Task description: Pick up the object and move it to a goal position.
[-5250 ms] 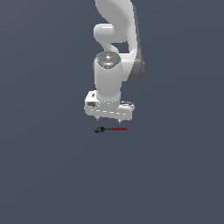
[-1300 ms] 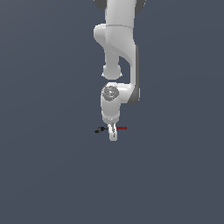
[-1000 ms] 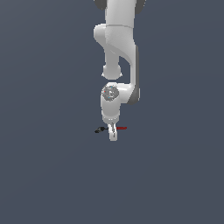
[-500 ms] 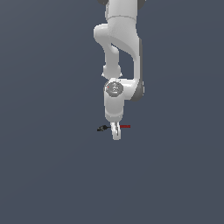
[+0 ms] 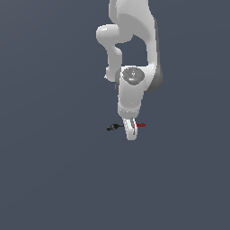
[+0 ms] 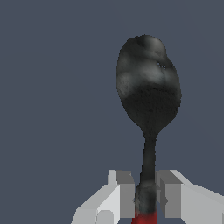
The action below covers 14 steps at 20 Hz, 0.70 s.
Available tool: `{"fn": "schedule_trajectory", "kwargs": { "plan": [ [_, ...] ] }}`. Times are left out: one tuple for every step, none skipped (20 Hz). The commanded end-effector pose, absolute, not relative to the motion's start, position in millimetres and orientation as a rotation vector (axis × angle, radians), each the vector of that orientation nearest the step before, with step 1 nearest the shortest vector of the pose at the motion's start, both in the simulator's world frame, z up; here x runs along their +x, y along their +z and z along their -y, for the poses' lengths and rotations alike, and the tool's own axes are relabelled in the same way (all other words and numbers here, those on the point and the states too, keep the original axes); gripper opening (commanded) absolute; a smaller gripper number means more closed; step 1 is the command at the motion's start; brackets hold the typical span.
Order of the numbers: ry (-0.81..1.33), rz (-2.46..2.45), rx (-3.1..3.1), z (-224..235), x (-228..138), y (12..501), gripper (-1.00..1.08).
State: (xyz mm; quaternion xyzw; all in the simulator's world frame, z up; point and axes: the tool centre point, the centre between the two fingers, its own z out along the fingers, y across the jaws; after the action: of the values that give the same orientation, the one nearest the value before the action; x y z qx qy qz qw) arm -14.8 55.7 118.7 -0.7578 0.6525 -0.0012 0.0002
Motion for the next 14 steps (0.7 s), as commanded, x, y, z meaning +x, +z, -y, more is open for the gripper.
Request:
{"fn": "schedule_trajectory", "kwargs": {
  "plan": [
    [-0.005, -2.051, -2.38, -70, -9, 144, -1.0],
    [-0.005, -2.051, -2.38, -76, -6, 154, -1.0],
    [-0.005, -2.051, -2.38, -82, -3, 165, -1.0],
    [-0.006, -2.052, -2.38, -87, -1, 175, -1.0],
    [-0.006, -2.052, -2.38, -93, 2, 185, -1.0],
    [-0.006, -2.052, -2.38, -99, 5, 194, -1.0],
    [-0.007, -2.052, -2.381, -104, 7, 204, -1.0],
    [-0.007, -2.052, -2.381, -110, 10, 214, -1.0],
    [-0.007, -2.052, -2.381, -116, 12, 223, -1.0],
    [-0.007, -2.052, -2.381, -121, 15, 233, -1.0],
    [-0.007, -2.052, -2.381, -127, 18, 242, -1.0],
    [-0.007, -2.052, -2.381, -132, 20, 251, -1.0],
    [-0.007, -2.052, -2.381, -137, 23, 260, -1.0],
    [-0.006, -2.052, -2.381, -142, 25, 268, -1.0]
  ]
}}
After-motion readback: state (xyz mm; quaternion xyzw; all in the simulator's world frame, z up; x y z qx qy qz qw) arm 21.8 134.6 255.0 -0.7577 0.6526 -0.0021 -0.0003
